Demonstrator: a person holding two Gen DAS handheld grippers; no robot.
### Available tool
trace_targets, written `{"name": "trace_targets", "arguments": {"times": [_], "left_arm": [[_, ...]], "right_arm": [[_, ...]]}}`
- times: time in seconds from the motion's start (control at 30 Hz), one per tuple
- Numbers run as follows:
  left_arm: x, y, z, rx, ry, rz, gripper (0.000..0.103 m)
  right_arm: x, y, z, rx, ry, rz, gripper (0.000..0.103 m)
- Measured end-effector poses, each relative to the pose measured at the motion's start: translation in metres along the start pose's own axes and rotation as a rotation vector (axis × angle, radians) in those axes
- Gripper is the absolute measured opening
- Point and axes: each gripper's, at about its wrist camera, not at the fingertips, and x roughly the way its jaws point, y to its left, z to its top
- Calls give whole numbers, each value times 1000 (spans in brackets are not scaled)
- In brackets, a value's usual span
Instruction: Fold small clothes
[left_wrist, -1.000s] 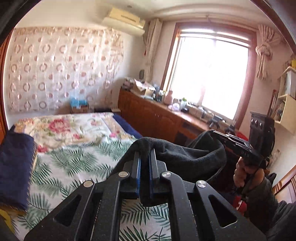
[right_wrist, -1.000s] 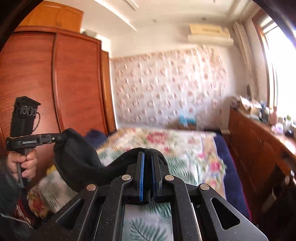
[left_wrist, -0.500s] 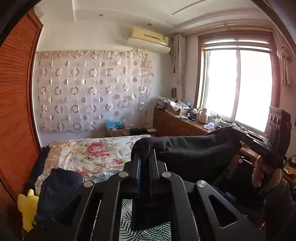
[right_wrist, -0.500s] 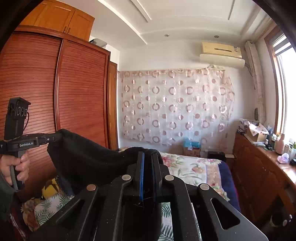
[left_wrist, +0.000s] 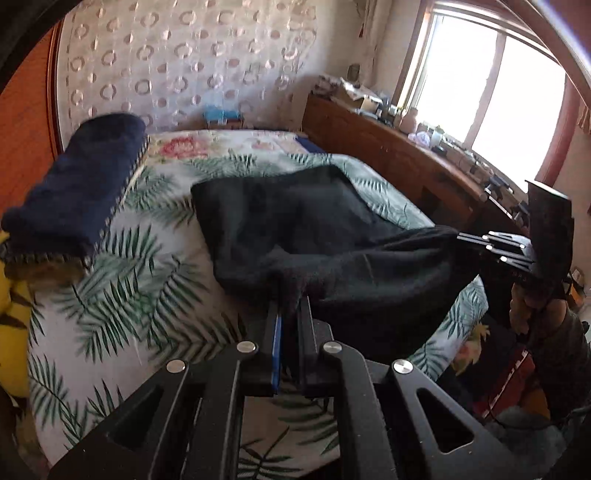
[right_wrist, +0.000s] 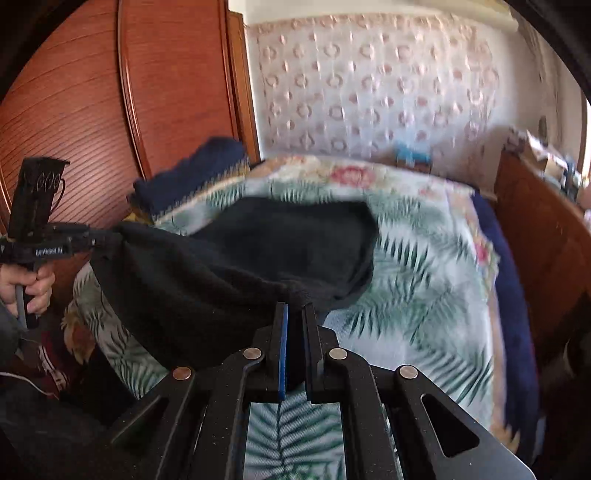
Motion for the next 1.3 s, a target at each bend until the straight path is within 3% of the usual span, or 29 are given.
{"name": "trace_targets", "arguments": {"times": [0.17, 0.33, 0.47, 0.67, 0.8, 0.87, 0.97, 1.13, 1.3], "left_arm": [[7, -1, -25, -35, 38, -11, 7], [-3, 3, -7, -40, 2, -6, 7], [-2, 17, 35, -47, -56, -3, 7], [30, 51, 124, -50, -127, 85, 8], [47, 71, 144, -80, -126, 112, 41], [51, 75, 140, -86, -109, 103, 44], [53, 72, 130, -64, -88, 100, 49], [63, 61, 112, -34, -42, 72, 75], [73, 51, 103, -12, -15, 68, 77]], "right_arm": [[7, -5, -2, 24, 4, 31, 6], [9, -12, 7, 6, -32, 34, 6], [14, -15, 30, -9, -63, 32, 6], [84, -68, 105, 76, -74, -20, 6], [140, -100, 122, 160, 5, -73, 10], [156, -102, 124, 150, 24, -114, 13], [157, -103, 119, 136, 8, -139, 32], [149, -95, 107, 95, -10, -65, 34], [170, -90, 98, 24, 37, -42, 37]]}}
